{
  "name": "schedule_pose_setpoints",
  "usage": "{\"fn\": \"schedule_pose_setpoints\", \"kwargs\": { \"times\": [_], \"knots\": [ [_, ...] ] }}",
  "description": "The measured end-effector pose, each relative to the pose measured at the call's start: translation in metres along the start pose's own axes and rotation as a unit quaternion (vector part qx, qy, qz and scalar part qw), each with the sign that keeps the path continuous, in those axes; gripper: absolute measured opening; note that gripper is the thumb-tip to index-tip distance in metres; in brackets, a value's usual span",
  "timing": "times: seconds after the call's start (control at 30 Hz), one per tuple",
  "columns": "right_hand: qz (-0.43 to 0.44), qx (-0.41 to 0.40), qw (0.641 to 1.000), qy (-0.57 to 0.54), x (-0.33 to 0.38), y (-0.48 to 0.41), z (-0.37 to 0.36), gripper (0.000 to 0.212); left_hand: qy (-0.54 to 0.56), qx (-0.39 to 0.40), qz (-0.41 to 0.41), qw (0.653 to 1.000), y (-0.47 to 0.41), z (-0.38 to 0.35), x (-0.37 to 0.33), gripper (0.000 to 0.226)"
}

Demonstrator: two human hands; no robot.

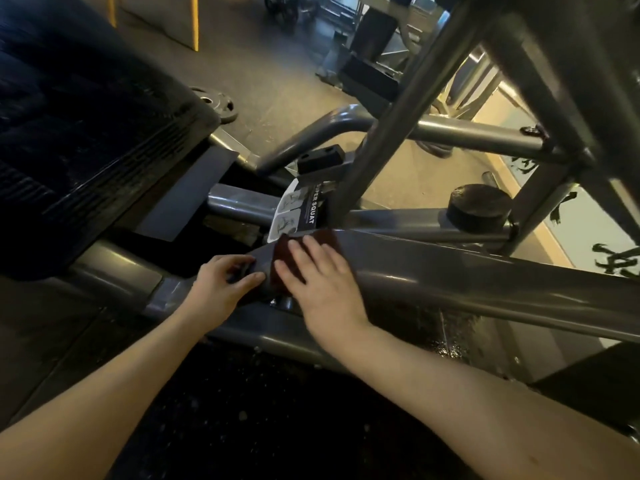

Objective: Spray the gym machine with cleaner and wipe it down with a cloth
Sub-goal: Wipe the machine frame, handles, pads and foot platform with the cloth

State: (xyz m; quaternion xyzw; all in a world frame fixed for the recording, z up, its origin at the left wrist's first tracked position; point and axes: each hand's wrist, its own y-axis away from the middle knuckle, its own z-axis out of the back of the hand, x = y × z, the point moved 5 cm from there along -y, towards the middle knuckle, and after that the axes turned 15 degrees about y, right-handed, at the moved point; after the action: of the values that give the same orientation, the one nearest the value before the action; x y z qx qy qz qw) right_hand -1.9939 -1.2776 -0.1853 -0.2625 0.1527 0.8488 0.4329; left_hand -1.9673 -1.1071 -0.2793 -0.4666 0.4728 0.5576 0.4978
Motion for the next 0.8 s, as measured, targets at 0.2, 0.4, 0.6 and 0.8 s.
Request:
{"fn": "schedule_pose_setpoints", "kwargs": {
  "times": [0.2, 0.4, 0.6, 0.8],
  "knots": [
    [0.048, 0.035, 0.998, -0.003, 0.012, -0.025, 0.009, 0.06, 0.02, -0.014, 0.006, 1.0, -0.002, 0.006, 0.012, 0.039],
    [-0.173, 0.156, 0.953, -0.195, -0.096, -0.031, 0.012, 0.04, 0.012, -0.017, 0.058, 0.998, -0.001, 0.008, 0.018, 0.052],
    [-0.11, 0.202, 0.957, -0.177, -0.059, -0.075, 0.014, 0.039, -0.002, -0.023, 0.084, 0.996, 0.004, 0.011, 0.023, 0.057],
    [0.059, 0.207, 0.974, -0.076, 0.012, -0.105, 0.005, 0.037, 0.182, -0.073, 0.064, 0.979, 0.013, 0.009, 0.005, 0.027]
  ]
}}
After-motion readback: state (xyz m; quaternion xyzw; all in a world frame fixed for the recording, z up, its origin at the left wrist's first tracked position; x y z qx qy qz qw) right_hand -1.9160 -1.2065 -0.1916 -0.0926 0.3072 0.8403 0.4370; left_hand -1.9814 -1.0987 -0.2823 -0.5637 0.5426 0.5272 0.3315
